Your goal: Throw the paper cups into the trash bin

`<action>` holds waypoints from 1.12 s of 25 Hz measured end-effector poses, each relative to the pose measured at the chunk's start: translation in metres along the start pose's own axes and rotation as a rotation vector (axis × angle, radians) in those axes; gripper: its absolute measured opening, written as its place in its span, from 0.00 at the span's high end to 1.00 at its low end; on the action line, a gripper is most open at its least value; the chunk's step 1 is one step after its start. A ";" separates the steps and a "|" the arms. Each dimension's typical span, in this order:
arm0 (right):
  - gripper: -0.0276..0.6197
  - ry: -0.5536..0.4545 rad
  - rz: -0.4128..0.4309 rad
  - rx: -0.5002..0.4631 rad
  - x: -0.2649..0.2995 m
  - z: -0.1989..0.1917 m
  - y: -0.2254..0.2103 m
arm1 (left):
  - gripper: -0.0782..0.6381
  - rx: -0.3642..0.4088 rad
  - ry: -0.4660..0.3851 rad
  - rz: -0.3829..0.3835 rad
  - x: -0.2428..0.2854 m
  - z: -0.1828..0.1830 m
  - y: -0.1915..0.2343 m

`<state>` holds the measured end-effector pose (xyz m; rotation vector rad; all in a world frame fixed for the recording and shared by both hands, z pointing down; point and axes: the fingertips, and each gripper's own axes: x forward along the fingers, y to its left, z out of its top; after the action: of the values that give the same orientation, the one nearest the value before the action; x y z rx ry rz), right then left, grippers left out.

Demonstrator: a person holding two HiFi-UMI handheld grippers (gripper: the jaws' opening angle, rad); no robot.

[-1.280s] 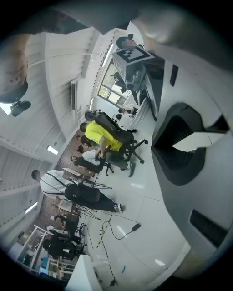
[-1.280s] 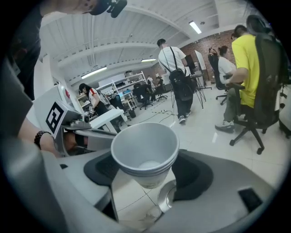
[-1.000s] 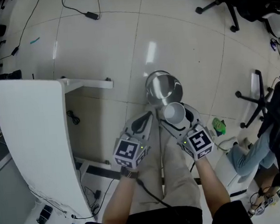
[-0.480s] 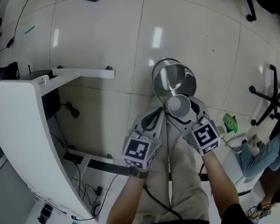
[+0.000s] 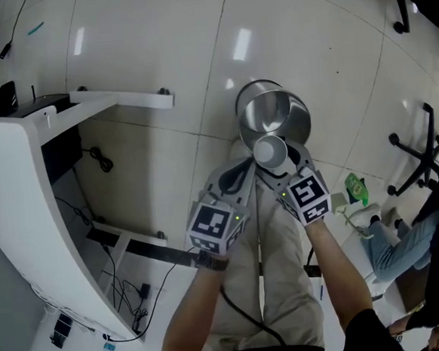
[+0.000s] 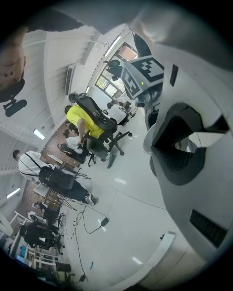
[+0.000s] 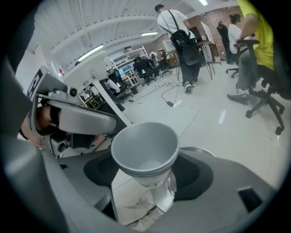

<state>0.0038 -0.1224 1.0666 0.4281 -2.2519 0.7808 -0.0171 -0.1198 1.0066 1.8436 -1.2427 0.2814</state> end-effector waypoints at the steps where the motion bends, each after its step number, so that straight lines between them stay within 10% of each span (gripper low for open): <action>1: 0.40 0.014 0.007 -0.004 0.008 -0.004 0.000 | 0.89 -0.006 0.010 0.002 0.001 -0.005 0.003; 15: 0.40 0.297 -0.083 0.266 0.096 -0.113 -0.071 | 0.89 -0.029 0.008 0.032 0.005 -0.026 0.037; 28: 0.40 0.543 -0.040 0.179 0.152 -0.191 -0.090 | 0.89 -0.064 -0.022 0.062 0.006 -0.046 0.053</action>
<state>0.0407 -0.0801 1.3207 0.2971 -1.6737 0.9511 -0.0467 -0.0950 1.0657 1.7605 -1.3104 0.2531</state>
